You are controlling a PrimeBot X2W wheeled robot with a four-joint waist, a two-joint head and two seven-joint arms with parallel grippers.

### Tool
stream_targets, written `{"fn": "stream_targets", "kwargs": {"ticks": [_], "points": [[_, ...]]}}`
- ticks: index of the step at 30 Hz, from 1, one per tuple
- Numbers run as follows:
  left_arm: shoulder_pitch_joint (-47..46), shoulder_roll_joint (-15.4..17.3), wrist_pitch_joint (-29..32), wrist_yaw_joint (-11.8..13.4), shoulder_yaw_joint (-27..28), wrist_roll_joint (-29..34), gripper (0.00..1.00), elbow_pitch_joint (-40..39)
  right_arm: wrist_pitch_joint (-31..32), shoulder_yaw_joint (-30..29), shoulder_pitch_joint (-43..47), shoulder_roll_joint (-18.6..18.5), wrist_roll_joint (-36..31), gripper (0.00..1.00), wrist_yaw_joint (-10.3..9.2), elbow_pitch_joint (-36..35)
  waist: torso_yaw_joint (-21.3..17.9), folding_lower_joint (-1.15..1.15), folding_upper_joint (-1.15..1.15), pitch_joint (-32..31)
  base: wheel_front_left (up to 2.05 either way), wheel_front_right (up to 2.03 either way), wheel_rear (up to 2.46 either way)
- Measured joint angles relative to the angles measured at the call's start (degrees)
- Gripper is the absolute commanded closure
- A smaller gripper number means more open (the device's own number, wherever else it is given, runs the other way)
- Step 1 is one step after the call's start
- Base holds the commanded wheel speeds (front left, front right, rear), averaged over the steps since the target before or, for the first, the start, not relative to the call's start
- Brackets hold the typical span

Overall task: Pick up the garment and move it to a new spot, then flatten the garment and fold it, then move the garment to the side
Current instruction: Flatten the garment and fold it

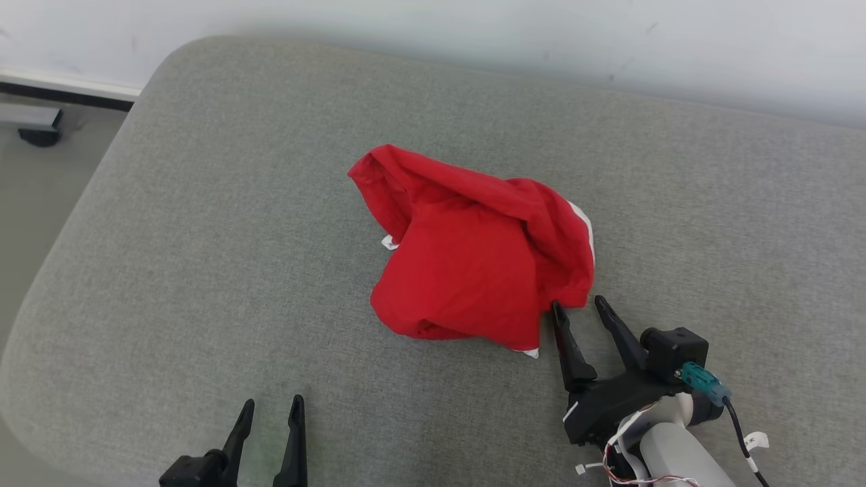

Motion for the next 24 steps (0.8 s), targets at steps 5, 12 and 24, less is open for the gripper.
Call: {"fn": "stream_targets", "kwargs": {"ticks": [5, 12, 24], "points": [[-0.16, -0.01, 0.0, 0.02, -0.27, -0.21, 0.0, 0.02, 0.0, -0.67, -1.23, 0.12, -0.51, 0.07, 0.0, 1.58, 1.19, 0.0, 0.0, 0.99, 0.0, 0.0, 0.0], [-0.55, 0.0, 0.0, 0.49, -0.21, -0.53, 0.0, -0.12, 0.01, -2.69, -2.29, 0.27, -1.25, 1.0, 0.0, 1.38, 1.4, 0.0, 0.0, 1.38, 0.0, 0.0, 0.0], [0.05, -0.02, 0.0, 0.43, -0.1, -0.6, 0.0, 0.35, 0.01, -11.73, 2.86, -5.67, -1.92, 1.0, 0.0, -1.4, -1.67, 0.0, 0.0, -1.38, 0.0, 0.0, 0.0]]}}
